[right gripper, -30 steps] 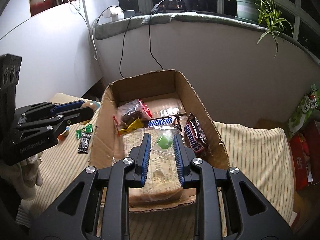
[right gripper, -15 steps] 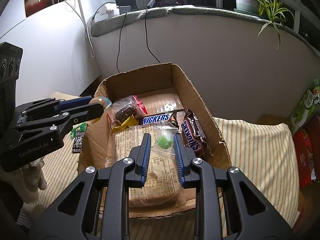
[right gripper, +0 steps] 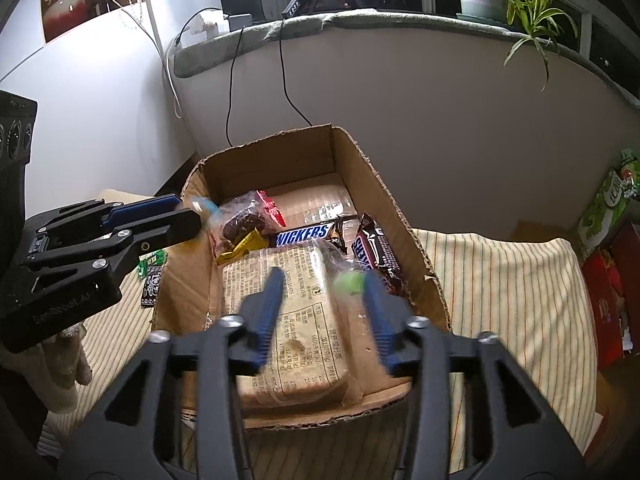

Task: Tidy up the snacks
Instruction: 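Carry the egg snack and green candy into the box and release both, then move both grippers to the red-wrapped cake and the printed candy packet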

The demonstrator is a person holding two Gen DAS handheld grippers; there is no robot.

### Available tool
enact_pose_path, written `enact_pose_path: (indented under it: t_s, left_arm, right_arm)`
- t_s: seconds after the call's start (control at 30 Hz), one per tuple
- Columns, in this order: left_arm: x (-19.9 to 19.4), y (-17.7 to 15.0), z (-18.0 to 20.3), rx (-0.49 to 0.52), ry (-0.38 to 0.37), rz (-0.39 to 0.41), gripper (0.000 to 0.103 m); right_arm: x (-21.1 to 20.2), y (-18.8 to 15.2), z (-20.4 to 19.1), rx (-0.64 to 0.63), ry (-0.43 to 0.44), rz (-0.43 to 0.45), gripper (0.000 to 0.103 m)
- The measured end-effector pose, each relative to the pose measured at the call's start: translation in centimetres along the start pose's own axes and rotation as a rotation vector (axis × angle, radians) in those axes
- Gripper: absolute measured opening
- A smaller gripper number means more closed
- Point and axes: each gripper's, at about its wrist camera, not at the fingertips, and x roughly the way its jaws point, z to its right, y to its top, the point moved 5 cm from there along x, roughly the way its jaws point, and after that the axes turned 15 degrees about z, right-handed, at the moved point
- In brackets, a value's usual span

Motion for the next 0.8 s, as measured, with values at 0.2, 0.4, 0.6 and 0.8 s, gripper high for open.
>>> enact_pose_path:
  t_s: [0.2,0.4,0.6,0.8]
  left_arm:
    - [-0.7,0.2,0.1,0.003,0.004,0.011,0.042]
    - [-2.2,0.4,-0.2,0.004,0.012,0.024,0.042]
    - [-4.7,0.1,-1.1,-0.005,0.026,0.043,0.042]
    - [-7.8,-0.7,-3.3,-0.024,0.066,0.059,0.042]
  right_arm:
    - [-0.7,0.2,0.0,-0.003,-0.015,0.013,0.072]
    - [-1.6,0.1,-0.2,-0.001,-0.032,0.02,0.078]
    - [-2.6,0.1,-1.4,-0.004,-0.021,0.022,0.079]
    - [-3.8,0.0,-4.5,-0.024,0.047,0.025,0.079]
